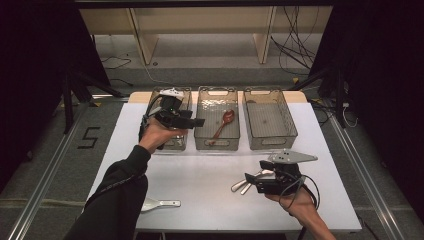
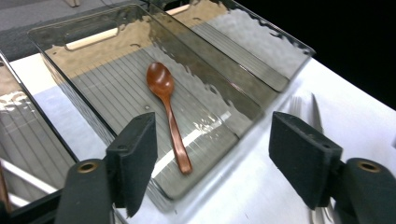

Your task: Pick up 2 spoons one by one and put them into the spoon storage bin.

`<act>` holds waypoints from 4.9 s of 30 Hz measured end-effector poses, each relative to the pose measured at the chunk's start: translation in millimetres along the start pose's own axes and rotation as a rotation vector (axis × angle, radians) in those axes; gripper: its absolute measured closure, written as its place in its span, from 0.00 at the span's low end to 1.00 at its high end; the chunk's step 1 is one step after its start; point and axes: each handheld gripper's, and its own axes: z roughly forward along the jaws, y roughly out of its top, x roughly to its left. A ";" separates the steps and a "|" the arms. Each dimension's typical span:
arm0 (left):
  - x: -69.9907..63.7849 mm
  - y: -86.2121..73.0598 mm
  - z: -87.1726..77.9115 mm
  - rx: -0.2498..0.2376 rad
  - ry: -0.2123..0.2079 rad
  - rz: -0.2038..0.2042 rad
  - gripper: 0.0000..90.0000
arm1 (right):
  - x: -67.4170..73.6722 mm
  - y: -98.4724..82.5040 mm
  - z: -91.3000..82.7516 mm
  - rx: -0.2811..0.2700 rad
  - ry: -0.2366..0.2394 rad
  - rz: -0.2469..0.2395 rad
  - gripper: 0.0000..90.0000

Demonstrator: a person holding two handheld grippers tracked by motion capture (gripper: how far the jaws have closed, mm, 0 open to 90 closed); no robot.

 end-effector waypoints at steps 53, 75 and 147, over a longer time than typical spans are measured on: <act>-13.6 -110.1 -52.7 0.345 0.080 0.133 0.19 | 5.5 1.5 0.4 0.002 -0.001 -0.017 0.33; -41.3 -159.3 -33.5 0.609 -0.030 0.295 0.22 | 6.1 1.4 0.5 0.004 -0.003 -0.020 0.33; -13.9 -156.3 -40.2 0.499 0.046 0.120 0.85 | 4.1 1.7 0.6 0.006 -0.005 -0.017 0.33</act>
